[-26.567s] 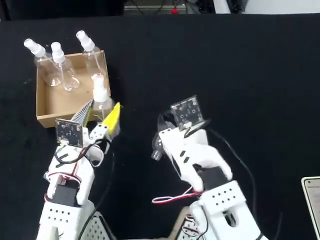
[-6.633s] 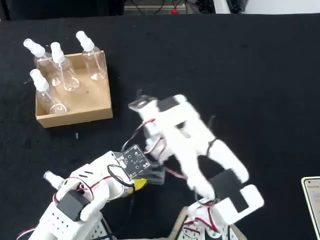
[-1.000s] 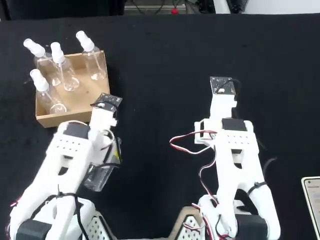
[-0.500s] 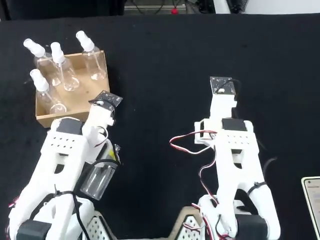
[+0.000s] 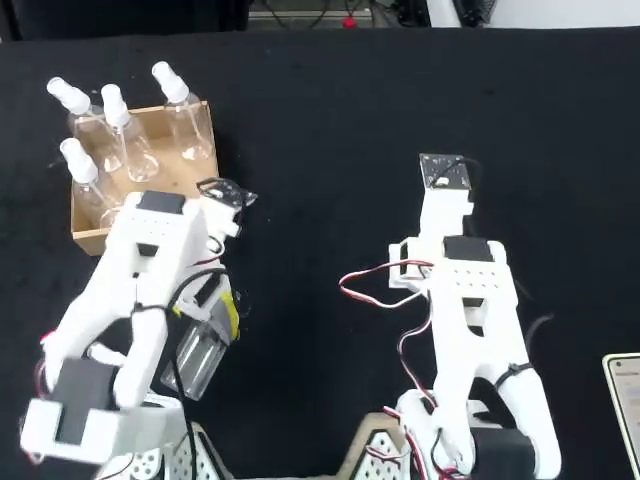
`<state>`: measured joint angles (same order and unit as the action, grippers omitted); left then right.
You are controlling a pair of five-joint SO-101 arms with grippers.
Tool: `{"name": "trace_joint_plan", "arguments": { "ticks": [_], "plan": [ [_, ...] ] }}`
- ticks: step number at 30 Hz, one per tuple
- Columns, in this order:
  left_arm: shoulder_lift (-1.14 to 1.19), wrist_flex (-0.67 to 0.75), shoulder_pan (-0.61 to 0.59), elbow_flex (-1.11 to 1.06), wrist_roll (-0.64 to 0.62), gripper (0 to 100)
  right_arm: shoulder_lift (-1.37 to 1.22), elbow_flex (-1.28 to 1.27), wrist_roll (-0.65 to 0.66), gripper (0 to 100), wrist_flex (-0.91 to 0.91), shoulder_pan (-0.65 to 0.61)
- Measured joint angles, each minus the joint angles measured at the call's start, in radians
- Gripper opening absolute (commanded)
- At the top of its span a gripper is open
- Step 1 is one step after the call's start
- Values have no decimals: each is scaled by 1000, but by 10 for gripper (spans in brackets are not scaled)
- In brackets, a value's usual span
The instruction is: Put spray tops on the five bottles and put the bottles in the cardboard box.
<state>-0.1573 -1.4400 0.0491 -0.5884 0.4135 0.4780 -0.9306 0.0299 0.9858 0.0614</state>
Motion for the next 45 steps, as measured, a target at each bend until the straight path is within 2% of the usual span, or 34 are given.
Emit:
{"name": "trace_joint_plan", "arguments": {
  "ticks": [9, 13, 15, 20, 24, 28, 32, 37, 43, 45],
  "plan": [
    [55, 189, 114, -75, 0, 295, 0, 0, 0, 134, 0, 0],
    [57, 241, 110, -115, 0, 294, 0, 0, 0, 134, 0, 0],
    [57, 242, 110, -118, 0, 253, 0, 0, 0, 134, 0, 0],
    [57, 245, 97, -121, 0, 78, 0, 0, 0, 134, 0, 0],
    [57, 238, 95, -121, 0, 101, 0, 0, 0, 134, 0, 0],
    [-12, 135, 89, -97, 3, 102, 0, 0, 0, 134, 0, 0],
    [-189, -11, -21, 40, 20, 102, 0, 0, 0, 134, 0, -38],
    [-318, -137, -249, 155, 120, 102, 0, 0, 0, 134, 0, -106],
    [-295, -104, -554, 132, 245, 102, 0, 0, 0, 134, 0, -117],
    [-282, -91, -655, 132, 292, 102, 0, 0, 0, 134, 0, -157]
  ]
}}
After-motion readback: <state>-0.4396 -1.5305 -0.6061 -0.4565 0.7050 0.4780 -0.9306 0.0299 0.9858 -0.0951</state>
